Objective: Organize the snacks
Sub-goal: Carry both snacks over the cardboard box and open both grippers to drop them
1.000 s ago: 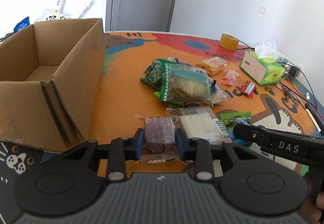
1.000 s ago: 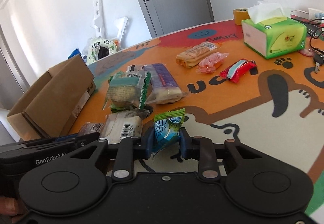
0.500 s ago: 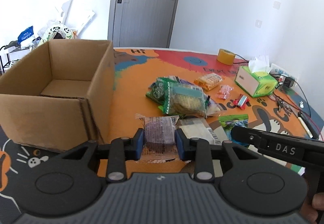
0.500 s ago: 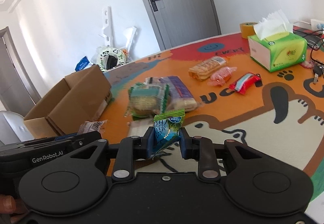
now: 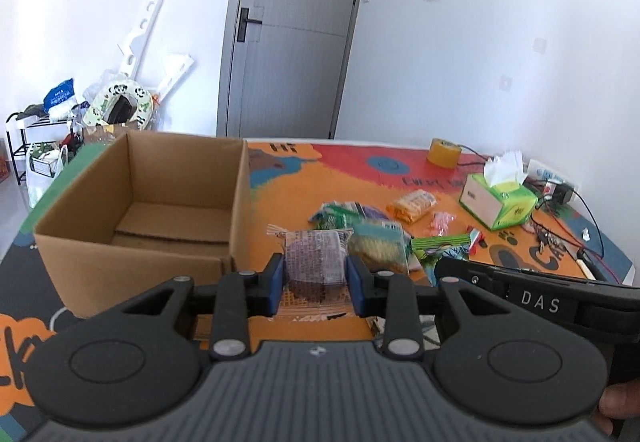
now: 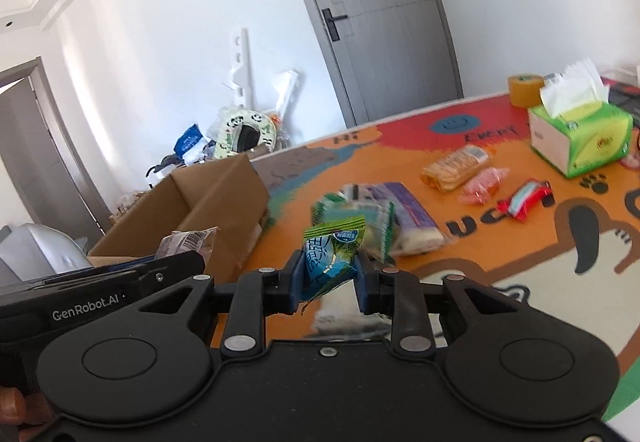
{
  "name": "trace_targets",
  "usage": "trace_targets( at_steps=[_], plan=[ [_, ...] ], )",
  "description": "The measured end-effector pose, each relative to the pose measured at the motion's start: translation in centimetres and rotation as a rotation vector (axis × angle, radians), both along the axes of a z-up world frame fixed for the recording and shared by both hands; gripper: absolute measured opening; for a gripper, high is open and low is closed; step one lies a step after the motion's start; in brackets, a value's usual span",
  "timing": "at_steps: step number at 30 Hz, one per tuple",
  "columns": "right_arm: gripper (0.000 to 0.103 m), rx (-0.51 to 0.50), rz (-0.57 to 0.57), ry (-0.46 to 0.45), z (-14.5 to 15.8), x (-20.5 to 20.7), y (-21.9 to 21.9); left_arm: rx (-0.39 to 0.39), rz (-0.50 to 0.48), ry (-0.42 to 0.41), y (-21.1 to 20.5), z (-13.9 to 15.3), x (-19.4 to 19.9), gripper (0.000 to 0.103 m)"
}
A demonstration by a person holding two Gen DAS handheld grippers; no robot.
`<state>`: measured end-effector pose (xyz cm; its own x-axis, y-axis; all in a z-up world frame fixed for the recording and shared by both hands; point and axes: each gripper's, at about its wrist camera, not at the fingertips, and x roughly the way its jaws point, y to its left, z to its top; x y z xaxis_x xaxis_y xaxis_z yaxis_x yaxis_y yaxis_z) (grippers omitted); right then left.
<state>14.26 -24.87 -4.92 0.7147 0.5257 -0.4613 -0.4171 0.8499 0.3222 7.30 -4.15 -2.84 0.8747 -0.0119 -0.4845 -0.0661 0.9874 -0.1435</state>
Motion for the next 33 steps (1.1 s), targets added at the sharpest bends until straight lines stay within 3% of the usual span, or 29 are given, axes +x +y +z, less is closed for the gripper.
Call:
trace_targets(
  at_steps=[16, 33],
  plan=[
    [0.027, 0.024, 0.050, -0.010, 1.2, 0.5, 3.4, -0.009, 0.058, -0.043, 3.0, 1.5, -0.3, 0.032],
    [0.027, 0.024, 0.088, -0.027, 1.9, 2.4, 7.2, -0.030, 0.130, -0.039, 7.4, 1.0, 1.9, 0.032]
  ],
)
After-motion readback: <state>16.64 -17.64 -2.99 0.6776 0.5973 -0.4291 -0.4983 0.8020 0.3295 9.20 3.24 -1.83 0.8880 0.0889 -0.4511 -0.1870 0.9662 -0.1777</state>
